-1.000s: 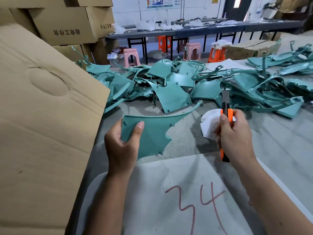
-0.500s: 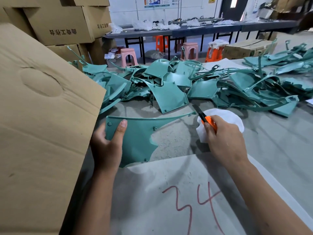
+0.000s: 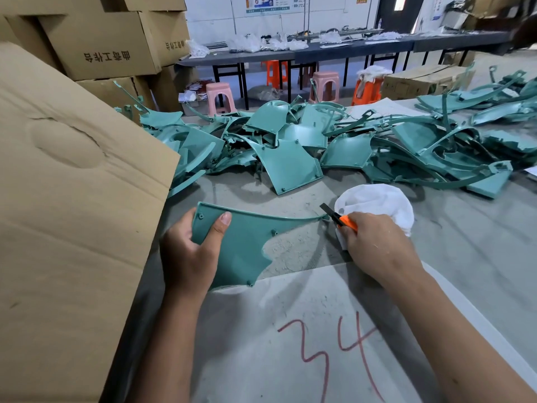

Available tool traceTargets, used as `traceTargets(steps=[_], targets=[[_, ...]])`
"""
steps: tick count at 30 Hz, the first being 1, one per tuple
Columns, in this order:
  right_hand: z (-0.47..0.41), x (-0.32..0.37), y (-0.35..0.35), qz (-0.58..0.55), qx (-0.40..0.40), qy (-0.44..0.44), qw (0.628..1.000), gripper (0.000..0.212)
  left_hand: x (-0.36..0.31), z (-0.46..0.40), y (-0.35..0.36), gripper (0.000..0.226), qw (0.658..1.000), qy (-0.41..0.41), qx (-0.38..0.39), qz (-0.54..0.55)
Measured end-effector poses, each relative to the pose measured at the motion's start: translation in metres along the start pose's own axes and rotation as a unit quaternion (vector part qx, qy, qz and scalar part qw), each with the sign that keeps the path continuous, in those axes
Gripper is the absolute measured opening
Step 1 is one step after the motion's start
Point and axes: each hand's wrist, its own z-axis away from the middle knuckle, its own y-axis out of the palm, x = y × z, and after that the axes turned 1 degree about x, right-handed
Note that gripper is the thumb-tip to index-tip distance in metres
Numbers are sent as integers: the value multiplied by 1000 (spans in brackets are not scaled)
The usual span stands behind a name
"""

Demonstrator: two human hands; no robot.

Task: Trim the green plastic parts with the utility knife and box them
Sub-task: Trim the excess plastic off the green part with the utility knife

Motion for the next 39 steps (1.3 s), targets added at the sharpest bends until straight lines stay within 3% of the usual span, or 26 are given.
traceTargets(steps=[13,19,23,27,31,39], targets=[[15,13,-2,-54,-42,-42,997,25,-9,4,0,33,998,29,-45,-23],[49,58,10,-66,33,-140,987,20,-29,17,21,38,987,126,-44,-92],[32,44,12,-105,-54,-71,990,27,-27,16,19,40,983,132,-71,-104],[18,26,13,-104,-141,-11,984,13,-25,14,16,37,986,125,-62,-88],[11,24,14,-99,-110,-14,989,17,-23,17,18,33,991,117,-47,-38],[25,37,15,-150,-109,-80,979,22,-25,19,21,37,986,136,-62,-79]])
